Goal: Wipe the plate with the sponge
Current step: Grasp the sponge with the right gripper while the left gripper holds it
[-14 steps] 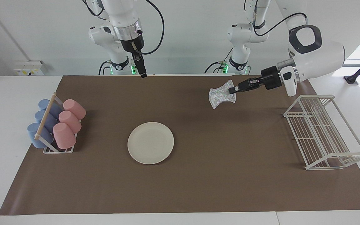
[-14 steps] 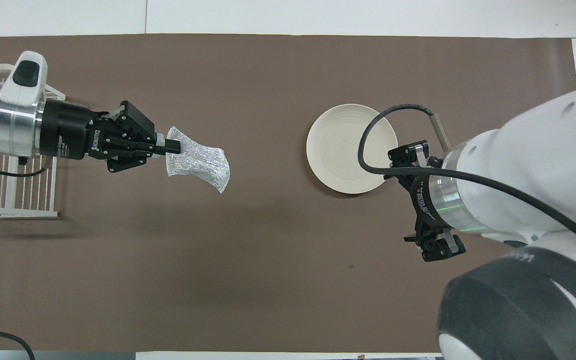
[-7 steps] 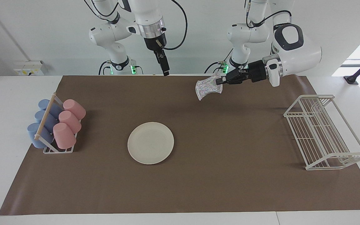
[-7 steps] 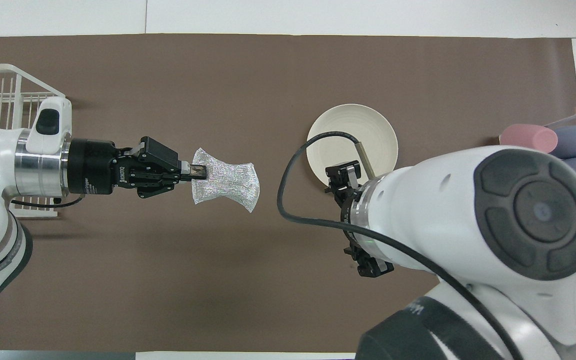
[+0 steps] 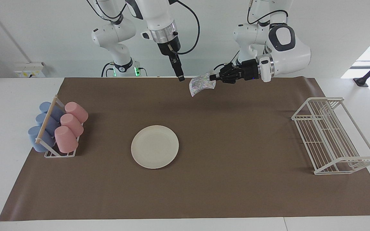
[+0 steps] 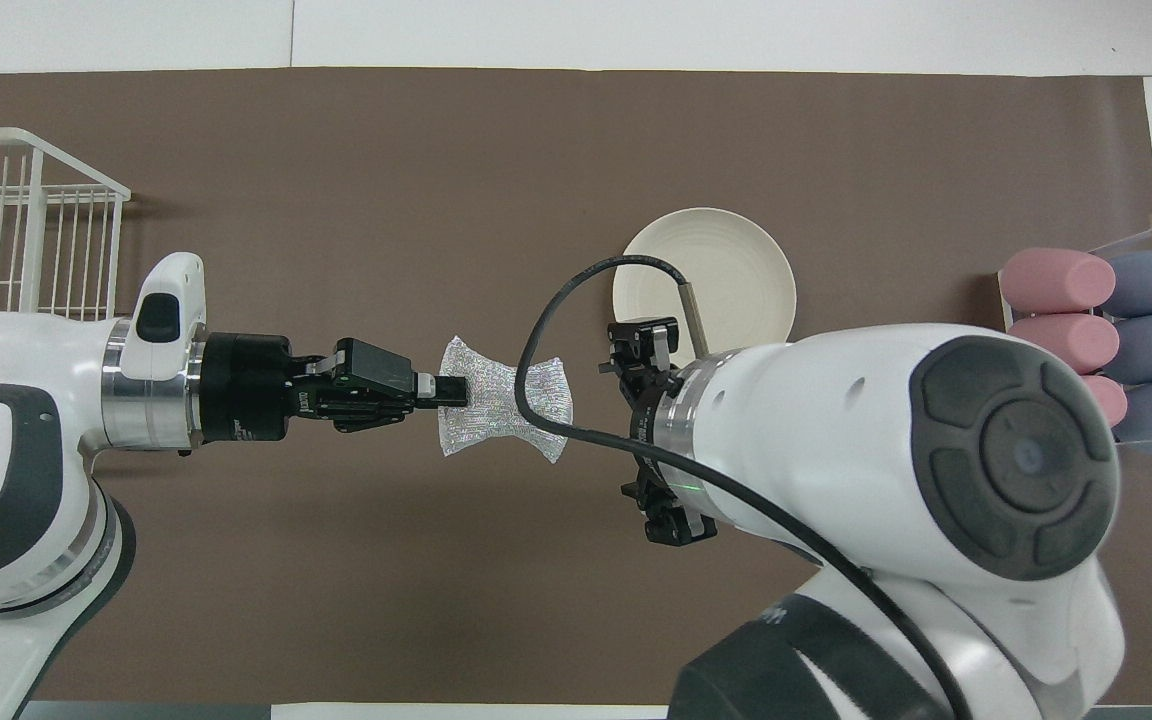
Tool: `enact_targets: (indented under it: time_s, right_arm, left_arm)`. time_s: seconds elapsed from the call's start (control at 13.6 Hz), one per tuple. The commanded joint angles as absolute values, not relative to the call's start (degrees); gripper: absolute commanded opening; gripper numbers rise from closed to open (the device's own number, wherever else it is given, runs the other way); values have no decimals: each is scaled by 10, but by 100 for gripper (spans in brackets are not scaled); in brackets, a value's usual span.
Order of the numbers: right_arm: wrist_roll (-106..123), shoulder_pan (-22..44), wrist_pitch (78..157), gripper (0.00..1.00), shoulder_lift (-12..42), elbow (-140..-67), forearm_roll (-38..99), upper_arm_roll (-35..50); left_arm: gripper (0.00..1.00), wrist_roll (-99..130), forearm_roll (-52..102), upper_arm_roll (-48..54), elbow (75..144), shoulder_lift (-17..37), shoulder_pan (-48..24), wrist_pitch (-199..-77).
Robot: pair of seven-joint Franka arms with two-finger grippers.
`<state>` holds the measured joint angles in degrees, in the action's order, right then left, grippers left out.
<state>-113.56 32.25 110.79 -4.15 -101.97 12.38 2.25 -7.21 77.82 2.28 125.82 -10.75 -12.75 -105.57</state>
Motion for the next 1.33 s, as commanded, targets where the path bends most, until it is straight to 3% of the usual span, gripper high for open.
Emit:
enact_targets:
  time_s: [0.0,0.22,0.52,0.81,1.18,1.25]
  right_arm:
    - [-1182,345,1136,100,-31,-1027,133,25]
    - [-1208,370,1162,100,-15,-1027,132,25]
    - [-1208,372,1173,89,-11,-1029,133,25]
    - [-1206,373,1188,86,2,-1030,132,25]
    - [-1158,374,1179,0,0,-1031,129,25]
    - [-1151,374,1178,0,1,-1030,129,25]
  left_arm:
    - [0,-98,793,17,1295,-136,-134,-1064]
    - [0,-107,795,17,1299,-140,-135,-1062]
    - [0,-109,795,15,1304,-145,-134,-1042]
    - [0,-111,794,12,1308,-149,-127,-1017]
    - [0,-112,792,12,1308,-149,-115,-998]
    - [0,-112,792,12,1308,-149,-115,-997]
